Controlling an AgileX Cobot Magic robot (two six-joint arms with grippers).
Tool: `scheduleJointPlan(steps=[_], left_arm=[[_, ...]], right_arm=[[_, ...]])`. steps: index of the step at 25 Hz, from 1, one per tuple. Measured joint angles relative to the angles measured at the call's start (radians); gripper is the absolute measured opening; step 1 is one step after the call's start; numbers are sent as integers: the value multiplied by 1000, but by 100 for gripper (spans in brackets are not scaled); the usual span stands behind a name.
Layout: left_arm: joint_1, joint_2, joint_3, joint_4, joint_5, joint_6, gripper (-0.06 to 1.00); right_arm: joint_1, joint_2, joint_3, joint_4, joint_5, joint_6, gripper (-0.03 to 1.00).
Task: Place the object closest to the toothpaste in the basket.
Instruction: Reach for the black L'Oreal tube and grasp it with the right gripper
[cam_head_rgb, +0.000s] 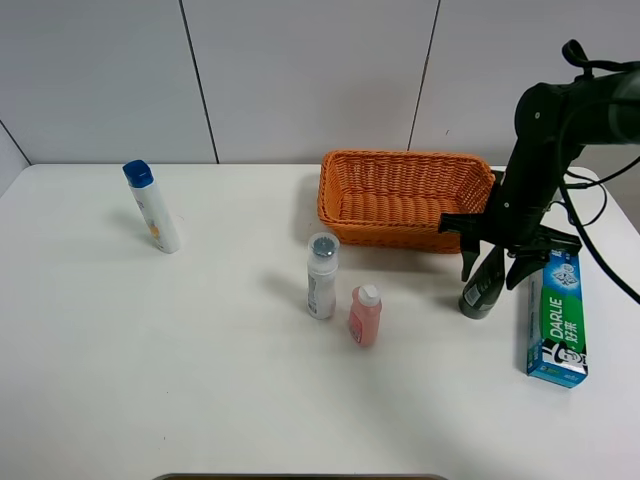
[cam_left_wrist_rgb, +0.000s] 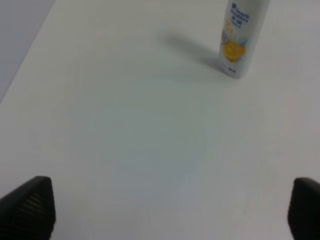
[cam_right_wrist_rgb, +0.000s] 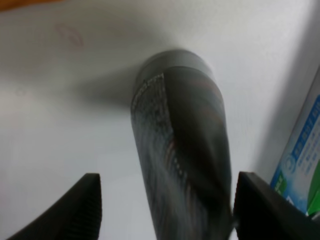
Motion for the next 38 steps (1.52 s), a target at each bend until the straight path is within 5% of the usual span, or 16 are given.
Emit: scheduleJointPlan(steps=[15,38], left_arm=[[0,0,0,0,0,0,94],[0,0,0,0,0,0,94]], right_arm=[[0,16,0,-1,6,0,60],[0,16,0,-1,10,0,28]])
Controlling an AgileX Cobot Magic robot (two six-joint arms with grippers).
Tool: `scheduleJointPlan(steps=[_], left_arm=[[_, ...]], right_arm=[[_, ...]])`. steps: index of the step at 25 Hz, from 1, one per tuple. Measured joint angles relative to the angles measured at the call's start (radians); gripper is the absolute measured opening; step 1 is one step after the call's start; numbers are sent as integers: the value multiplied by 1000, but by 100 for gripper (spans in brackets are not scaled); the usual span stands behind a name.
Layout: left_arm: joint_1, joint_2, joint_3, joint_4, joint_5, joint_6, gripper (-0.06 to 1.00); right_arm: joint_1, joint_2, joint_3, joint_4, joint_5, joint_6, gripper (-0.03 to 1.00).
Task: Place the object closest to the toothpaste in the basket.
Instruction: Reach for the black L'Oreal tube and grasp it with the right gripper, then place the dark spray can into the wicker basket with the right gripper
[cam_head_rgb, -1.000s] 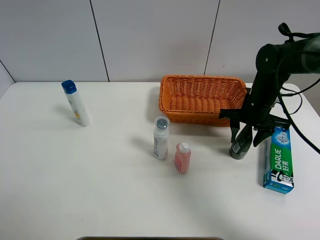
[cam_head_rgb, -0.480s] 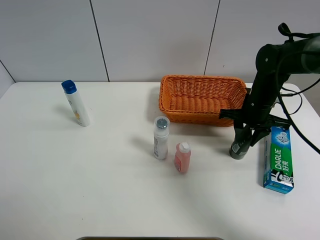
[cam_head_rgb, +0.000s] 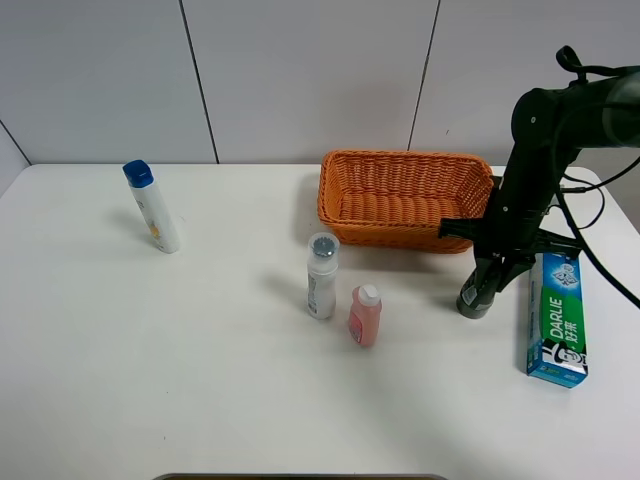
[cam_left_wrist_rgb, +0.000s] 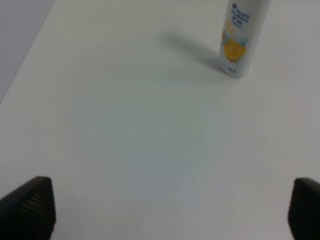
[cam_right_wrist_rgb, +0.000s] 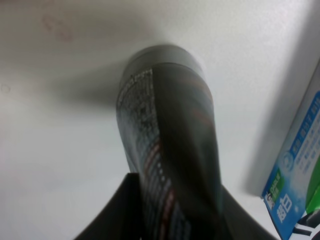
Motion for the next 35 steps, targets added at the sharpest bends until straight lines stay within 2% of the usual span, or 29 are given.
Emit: scheduleJointPlan(steps=[28,35], left_arm=[[0,0,0,0,0,0,94],[0,0,0,0,0,0,94]], right_arm=[[0,0,0,0,1,-29,26],[0,0,0,0,27,-93,26]])
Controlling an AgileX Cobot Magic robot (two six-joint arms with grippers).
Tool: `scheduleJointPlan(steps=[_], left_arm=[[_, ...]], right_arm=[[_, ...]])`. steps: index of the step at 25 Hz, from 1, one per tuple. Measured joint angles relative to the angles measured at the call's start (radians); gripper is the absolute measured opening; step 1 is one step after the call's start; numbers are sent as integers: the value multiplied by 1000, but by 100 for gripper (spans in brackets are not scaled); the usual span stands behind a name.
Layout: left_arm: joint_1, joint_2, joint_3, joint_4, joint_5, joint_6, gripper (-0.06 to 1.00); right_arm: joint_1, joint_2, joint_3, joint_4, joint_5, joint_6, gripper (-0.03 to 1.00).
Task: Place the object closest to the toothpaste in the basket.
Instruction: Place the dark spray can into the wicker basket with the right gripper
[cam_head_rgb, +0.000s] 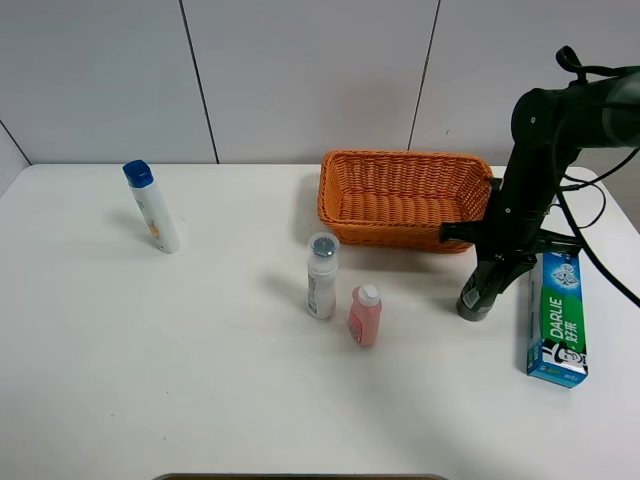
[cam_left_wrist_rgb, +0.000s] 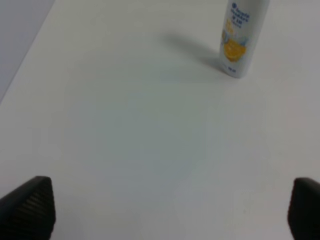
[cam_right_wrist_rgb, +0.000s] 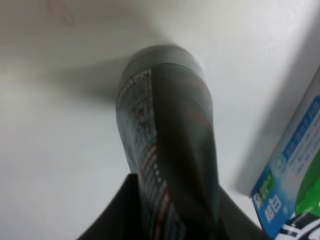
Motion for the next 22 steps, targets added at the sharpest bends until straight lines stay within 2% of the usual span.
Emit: scheduleJointPlan(steps=[7,18,22], left_arm=[[0,0,0,0,0,0,94],[0,0,0,0,0,0,94],[0,0,0,0,0,0,94]], right_arm=[[0,-64,0,0,2,-50,26],[0,-287,-2,0,40,-143,26],[0,-314,-71,0,50,-164,26]])
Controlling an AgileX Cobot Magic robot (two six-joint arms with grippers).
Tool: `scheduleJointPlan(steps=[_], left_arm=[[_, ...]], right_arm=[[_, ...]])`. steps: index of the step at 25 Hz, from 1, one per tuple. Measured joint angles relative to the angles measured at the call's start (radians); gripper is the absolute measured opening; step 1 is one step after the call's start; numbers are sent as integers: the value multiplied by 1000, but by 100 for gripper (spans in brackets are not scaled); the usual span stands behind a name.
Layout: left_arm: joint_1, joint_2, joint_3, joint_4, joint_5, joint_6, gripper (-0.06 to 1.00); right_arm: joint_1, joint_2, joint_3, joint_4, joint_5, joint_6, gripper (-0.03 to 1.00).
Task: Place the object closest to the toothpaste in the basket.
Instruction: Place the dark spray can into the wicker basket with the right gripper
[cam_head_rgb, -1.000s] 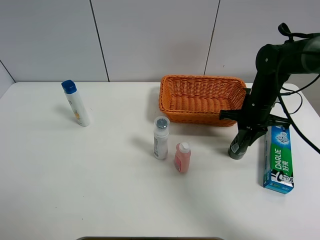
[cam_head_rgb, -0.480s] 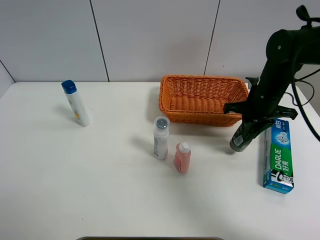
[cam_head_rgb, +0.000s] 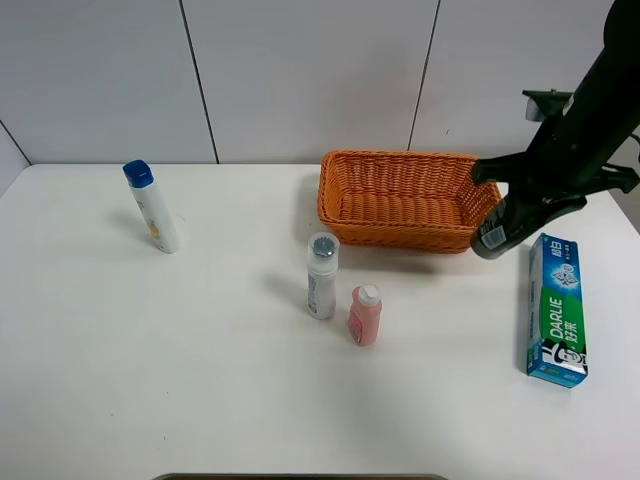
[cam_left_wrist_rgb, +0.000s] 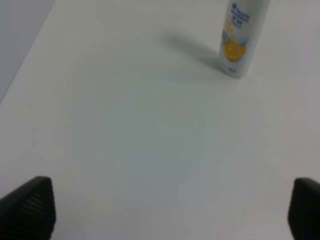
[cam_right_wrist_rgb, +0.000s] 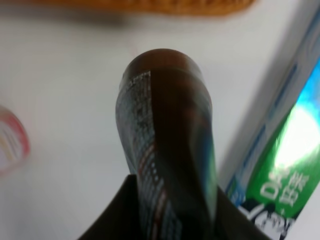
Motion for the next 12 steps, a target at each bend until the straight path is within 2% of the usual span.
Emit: scheduleJointPlan(steps=[5,12], left_arm=[[0,0,0,0,0,0,94],[0,0,0,0,0,0,94]], right_arm=[[0,0,-99,1,-50,-6,26],[0,75,-115,1,-167,-14,26]])
